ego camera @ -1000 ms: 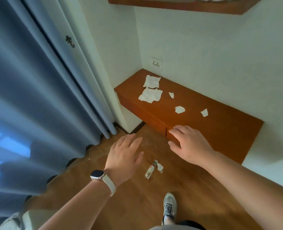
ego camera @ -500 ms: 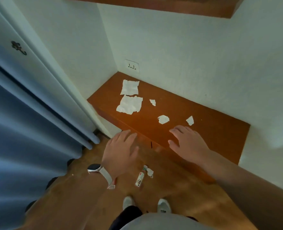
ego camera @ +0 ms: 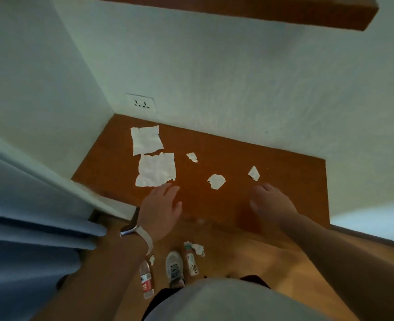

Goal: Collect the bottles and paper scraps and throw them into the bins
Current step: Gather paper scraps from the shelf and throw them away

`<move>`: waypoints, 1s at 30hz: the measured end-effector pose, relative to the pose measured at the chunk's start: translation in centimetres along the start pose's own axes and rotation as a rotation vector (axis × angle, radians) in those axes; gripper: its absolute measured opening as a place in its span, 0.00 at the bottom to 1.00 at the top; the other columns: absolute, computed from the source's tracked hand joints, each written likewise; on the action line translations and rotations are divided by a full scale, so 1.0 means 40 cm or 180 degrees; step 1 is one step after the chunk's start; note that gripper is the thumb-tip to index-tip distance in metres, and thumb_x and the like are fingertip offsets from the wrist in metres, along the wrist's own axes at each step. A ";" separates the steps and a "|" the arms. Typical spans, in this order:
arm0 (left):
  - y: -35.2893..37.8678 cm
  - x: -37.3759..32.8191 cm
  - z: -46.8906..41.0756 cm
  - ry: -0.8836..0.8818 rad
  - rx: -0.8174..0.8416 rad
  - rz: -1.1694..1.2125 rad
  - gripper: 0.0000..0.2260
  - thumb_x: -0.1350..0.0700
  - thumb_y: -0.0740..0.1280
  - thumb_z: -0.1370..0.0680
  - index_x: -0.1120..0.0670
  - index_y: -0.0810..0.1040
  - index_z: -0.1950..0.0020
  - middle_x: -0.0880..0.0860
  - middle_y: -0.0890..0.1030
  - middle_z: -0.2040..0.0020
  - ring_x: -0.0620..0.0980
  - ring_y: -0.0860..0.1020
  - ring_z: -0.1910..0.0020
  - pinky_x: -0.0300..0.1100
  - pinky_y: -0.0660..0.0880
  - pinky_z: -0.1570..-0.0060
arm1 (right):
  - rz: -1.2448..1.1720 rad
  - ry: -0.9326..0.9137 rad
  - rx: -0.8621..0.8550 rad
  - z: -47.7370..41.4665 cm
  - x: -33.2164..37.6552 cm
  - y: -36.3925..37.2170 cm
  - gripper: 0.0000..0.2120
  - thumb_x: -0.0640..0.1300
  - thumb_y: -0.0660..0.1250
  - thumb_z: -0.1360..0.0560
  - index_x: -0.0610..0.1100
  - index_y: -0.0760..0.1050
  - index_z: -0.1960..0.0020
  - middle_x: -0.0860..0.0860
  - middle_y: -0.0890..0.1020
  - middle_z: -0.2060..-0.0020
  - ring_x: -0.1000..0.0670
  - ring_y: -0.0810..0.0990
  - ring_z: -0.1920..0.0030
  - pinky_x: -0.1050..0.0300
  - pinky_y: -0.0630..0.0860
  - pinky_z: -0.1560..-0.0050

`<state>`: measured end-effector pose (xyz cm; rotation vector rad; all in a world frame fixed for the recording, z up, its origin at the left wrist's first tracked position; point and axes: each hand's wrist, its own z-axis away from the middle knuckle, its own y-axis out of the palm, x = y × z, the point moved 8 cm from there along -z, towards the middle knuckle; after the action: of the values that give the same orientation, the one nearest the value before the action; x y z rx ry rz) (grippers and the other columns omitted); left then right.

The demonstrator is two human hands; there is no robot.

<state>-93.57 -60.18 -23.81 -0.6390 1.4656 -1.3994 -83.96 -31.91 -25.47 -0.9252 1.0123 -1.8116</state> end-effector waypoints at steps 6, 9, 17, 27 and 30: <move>0.016 0.120 -0.149 0.0205 0.0136 0.0070 0.20 0.47 0.64 0.20 0.50 0.72 0.29 0.52 0.73 0.29 0.53 0.71 0.31 0.49 0.73 0.36 | -0.0116 0.0722 -0.0018 -0.060 -0.026 0.015 0.23 0.52 0.61 0.21 0.48 0.65 0.28 0.47 0.71 0.36 0.45 0.72 0.36 0.45 0.74 0.39; 0.041 0.165 -0.207 0.0168 0.0291 0.0051 0.20 0.47 0.64 0.20 0.51 0.72 0.28 0.54 0.72 0.28 0.55 0.70 0.30 0.50 0.73 0.36 | -0.0227 0.0934 -0.0036 -0.083 -0.038 0.024 0.21 0.50 0.61 0.21 0.48 0.67 0.30 0.47 0.72 0.38 0.45 0.73 0.38 0.45 0.75 0.40; 0.102 0.219 -0.322 -0.0120 0.0474 -0.0234 0.22 0.48 0.59 0.17 0.51 0.63 0.23 0.55 0.64 0.24 0.57 0.64 0.26 0.53 0.69 0.33 | -0.0478 0.1082 -0.0138 -0.212 -0.099 0.053 0.23 0.47 0.63 0.23 0.46 0.65 0.29 0.46 0.71 0.36 0.43 0.72 0.38 0.45 0.75 0.41; 0.159 0.205 -0.340 -0.0525 0.0665 -0.0157 0.26 0.47 0.64 0.20 0.54 0.64 0.25 0.58 0.70 0.30 0.59 0.69 0.33 0.54 0.74 0.40 | -0.0486 0.0633 -0.0175 -0.369 -0.067 0.067 0.13 0.45 0.60 0.22 0.45 0.71 0.39 0.47 0.74 0.46 0.45 0.75 0.45 0.47 0.76 0.47; 0.158 0.197 -0.347 -0.0581 0.0589 -0.0074 0.21 0.51 0.64 0.20 0.55 0.68 0.28 0.57 0.73 0.34 0.58 0.71 0.37 0.51 0.74 0.44 | -0.0436 0.0442 -0.0033 -0.408 -0.040 0.064 0.10 0.47 0.60 0.22 0.47 0.73 0.43 0.49 0.75 0.50 0.46 0.75 0.51 0.49 0.76 0.52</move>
<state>-107.42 -59.76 -33.96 -0.6493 1.1738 -1.4354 -96.85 -26.83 -34.63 -0.9040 1.0669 -2.0094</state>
